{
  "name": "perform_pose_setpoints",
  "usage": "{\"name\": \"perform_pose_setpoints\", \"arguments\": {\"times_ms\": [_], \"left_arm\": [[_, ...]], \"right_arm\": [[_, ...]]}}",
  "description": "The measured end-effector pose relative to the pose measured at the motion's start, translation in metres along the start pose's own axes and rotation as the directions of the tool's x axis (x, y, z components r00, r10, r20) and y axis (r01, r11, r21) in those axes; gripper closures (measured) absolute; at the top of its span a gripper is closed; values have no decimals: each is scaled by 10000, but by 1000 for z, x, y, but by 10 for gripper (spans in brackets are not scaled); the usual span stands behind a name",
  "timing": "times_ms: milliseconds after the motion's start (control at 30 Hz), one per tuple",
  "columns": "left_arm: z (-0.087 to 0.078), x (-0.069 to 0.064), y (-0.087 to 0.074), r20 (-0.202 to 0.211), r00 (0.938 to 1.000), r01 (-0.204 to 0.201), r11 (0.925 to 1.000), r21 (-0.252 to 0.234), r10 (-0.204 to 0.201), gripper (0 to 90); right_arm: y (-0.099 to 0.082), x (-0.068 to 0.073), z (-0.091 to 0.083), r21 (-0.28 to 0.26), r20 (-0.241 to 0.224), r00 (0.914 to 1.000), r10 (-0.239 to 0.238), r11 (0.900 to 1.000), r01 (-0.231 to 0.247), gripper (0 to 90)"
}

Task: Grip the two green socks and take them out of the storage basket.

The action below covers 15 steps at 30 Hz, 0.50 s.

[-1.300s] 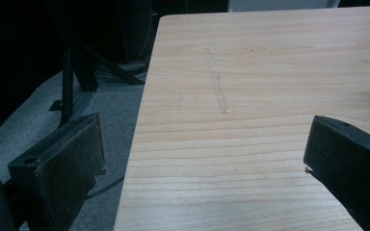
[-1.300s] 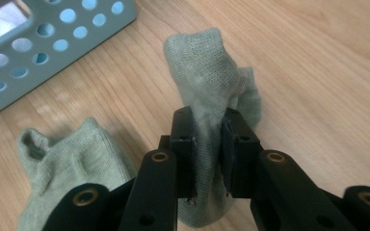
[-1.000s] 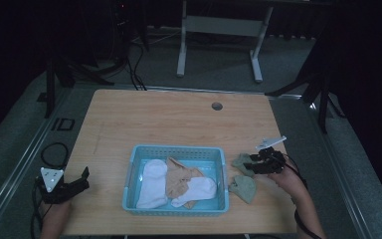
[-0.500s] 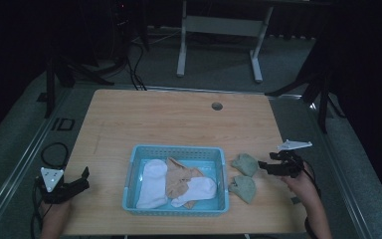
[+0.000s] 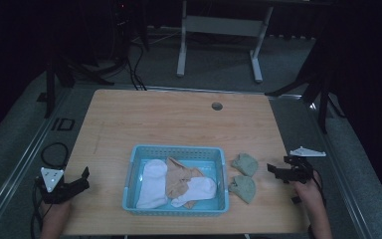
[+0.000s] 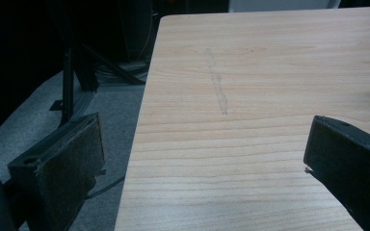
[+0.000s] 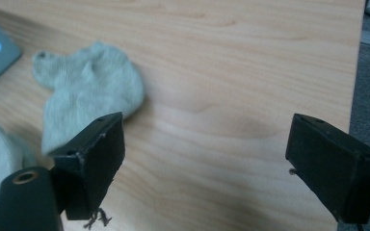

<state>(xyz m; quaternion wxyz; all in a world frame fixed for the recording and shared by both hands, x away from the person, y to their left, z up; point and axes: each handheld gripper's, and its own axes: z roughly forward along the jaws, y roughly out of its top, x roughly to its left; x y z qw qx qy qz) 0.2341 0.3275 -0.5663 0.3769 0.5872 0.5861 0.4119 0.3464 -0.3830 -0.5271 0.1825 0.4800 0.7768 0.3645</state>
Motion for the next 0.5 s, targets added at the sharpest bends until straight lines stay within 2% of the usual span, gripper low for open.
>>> {"name": "perform_pose_setpoints", "arguments": {"times_ms": [67, 133, 233, 333, 500], "left_arm": [[0, 0, 0, 0, 10000, 4, 10000, 5, -4, 4], [0, 0, 0, 0, 10000, -2, 10000, 1, 2, 4], [0, 0, 0, 0, 10000, -14, 10000, 1, 14, 4], [0, 0, 0, 9, 10000, -1, 10000, -26, 1, 4], [0, 0, 0, 19, 10000, -6, 10000, 0, 6, 4]], "right_arm": [[-7, -2, 0, -102, 20, 9999, 171, 9998, -171, 131], [-12, -4, -1, -356, 322, 9992, 228, 9991, -216, 131], [-18, -7, -4, -655, 446, 9971, 621, 9961, -591, 129], [-26, -10, -4, -752, 779, 9950, 623, 9956, -564, 120], [-30, -13, -4, -713, 682, 9950, 723, 9952, -674, 120]]}}
